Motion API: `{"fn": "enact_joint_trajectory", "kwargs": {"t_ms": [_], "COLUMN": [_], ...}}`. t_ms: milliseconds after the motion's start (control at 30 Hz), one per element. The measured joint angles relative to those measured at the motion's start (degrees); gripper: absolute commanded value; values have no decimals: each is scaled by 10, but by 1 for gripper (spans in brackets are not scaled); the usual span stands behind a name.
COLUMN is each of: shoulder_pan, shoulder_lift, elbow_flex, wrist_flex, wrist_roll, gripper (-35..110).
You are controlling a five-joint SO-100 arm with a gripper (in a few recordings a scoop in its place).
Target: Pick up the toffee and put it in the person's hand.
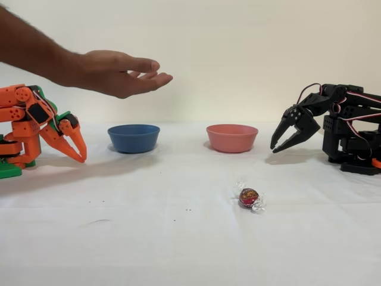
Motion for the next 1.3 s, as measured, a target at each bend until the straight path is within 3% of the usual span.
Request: {"fn": "enact_joint_trajectory", "kwargs": {"t_ms": [1300], "shoulder_pan": [0], "shoulder_lift": [0], "elbow_flex": [0], "wrist_flex": [0], "wrist_roll": [10], "gripper": [0]}}
